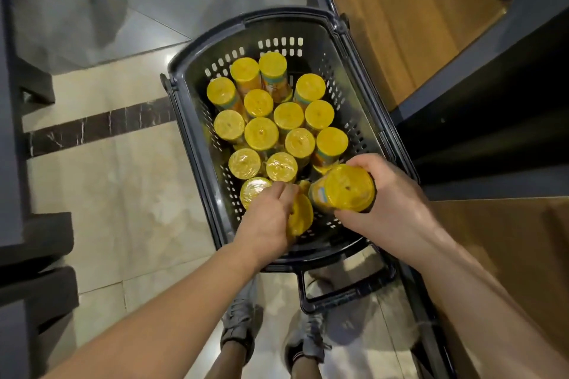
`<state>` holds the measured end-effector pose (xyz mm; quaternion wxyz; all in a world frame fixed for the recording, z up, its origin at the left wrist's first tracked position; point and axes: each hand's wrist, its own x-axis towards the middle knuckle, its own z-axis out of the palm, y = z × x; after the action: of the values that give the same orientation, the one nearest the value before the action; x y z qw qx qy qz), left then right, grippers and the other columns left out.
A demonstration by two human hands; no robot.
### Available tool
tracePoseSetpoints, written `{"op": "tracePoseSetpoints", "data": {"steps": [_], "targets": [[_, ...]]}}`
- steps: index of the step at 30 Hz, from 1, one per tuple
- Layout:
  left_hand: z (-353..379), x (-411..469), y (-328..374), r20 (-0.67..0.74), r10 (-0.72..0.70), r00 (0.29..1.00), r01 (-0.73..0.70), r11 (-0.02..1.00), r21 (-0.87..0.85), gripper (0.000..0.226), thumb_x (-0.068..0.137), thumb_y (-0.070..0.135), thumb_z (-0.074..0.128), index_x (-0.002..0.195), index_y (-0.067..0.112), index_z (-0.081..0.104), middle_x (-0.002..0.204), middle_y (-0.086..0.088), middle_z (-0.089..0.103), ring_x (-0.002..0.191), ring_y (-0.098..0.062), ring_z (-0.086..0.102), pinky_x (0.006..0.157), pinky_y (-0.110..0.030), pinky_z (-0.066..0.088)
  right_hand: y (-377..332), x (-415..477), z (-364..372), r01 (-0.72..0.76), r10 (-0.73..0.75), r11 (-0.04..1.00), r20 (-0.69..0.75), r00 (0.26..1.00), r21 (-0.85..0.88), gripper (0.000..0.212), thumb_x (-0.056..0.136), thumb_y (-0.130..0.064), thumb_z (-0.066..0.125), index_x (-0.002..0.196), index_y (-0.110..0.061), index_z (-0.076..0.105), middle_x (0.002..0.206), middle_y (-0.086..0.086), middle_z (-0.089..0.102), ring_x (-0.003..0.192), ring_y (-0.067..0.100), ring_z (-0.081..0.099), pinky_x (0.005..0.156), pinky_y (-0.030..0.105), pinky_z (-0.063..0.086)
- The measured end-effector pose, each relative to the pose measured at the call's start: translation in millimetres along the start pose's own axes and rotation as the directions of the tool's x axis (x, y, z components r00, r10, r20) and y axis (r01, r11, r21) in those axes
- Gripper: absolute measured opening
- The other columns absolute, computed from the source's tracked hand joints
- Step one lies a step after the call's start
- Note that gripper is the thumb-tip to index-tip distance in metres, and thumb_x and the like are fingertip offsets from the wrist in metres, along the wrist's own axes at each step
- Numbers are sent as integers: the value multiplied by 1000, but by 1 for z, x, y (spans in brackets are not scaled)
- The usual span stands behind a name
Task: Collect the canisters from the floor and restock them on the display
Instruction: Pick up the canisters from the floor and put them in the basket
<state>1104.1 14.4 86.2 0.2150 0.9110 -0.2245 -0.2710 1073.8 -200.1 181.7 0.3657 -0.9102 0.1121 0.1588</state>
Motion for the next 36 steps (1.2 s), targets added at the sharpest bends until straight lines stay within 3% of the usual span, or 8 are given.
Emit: {"op": "tracePoseSetpoints", "data": {"steps": [3, 6, 9, 15, 22, 28, 32, 36], "targets": [[3, 8, 3, 66, -14, 998, -2, 972, 235, 82, 72, 19, 80, 143, 22, 39, 133, 0, 45, 122, -26, 48, 87, -36, 32, 3, 10, 8, 21, -21, 999, 13, 1000, -36, 66, 71, -28, 87, 125, -37, 51, 115, -16, 54, 106, 13, 53, 83, 40, 53], [7, 21, 6, 180, -62, 982, -22, 902, 431, 85, 81, 16, 75, 151, 23, 27, 144, 0, 39, 134, -25, 38, 105, -40, 32, 6, 21, 18, 69, -67, 994, 33, 997, -79, 64, 73, -26, 85, 127, -32, 51, 120, -12, 49, 107, 15, 52, 84, 42, 51], [16, 30, 2, 238, -63, 969, -65, 866, 495, 77, 85, 16, 70, 149, 22, 28, 144, -1, 41, 133, -26, 37, 107, -42, 31, 7, 35, 28, 93, -88, 989, 45, 995, -118, 65, 73, -31, 85, 128, -32, 50, 125, -11, 44, 111, 16, 51, 85, 41, 50], [20, 23, -19, 266, -29, 963, -82, 914, 396, 88, 85, 14, 68, 159, 23, 20, 155, 0, 31, 141, -26, 31, 110, -39, 29, -6, 61, 33, 111, -98, 968, 70, 993, -223, 67, 71, -44, 83, 128, -32, 49, 125, -10, 50, 113, 15, 51, 88, 38, 48], [-5, -16, -32, 114, -19, 993, 3, 991, 137, 71, 81, 15, 74, 147, 16, 49, 141, -3, 53, 131, -28, 48, 108, -41, 44, -8, 64, 34, 141, -103, 959, 161, 982, -244, 69, 75, -44, 80, 133, -33, 46, 131, -13, 48, 116, 12, 50, 86, 32, 44], [-18, -30, -29, 48, -38, 998, 37, 999, 25, 59, 95, 33, 62, 149, 24, 41, 146, 8, 43, 137, -15, 35, 116, -28, 30, -7, 77, 27, 96, -69, 979, 148, 987, -180, 69, 77, -43, 83, 134, -27, 48, 133, -8, 48, 111, 16, 54, 89, 39, 49], [-21, -29, -26, -2, -50, 999, 50, 998, -41, 58, 94, 34, 64, 147, 25, 43, 145, 8, 43, 137, -15, 35, 114, -27, 30, 2, 85, 42, 78, -29, 958, 174, 984, -277, 63, 80, -32, 81, 132, -26, 45, 133, -6, 45, 105, 17, 51, 77, 32, 39], [-24, -22, -26, -35, -70, 997, 68, 996, -53, 60, 92, 32, 67, 147, 24, 44, 145, 7, 44, 136, -15, 35, 114, -29, 33, 19, 95, 72, 67, -5, 940, 181, 983, -335, 62, 76, -32, 84, 127, -24, 48, 127, -3, 51, 113, 23, 53, 83, 35, 39]]}}
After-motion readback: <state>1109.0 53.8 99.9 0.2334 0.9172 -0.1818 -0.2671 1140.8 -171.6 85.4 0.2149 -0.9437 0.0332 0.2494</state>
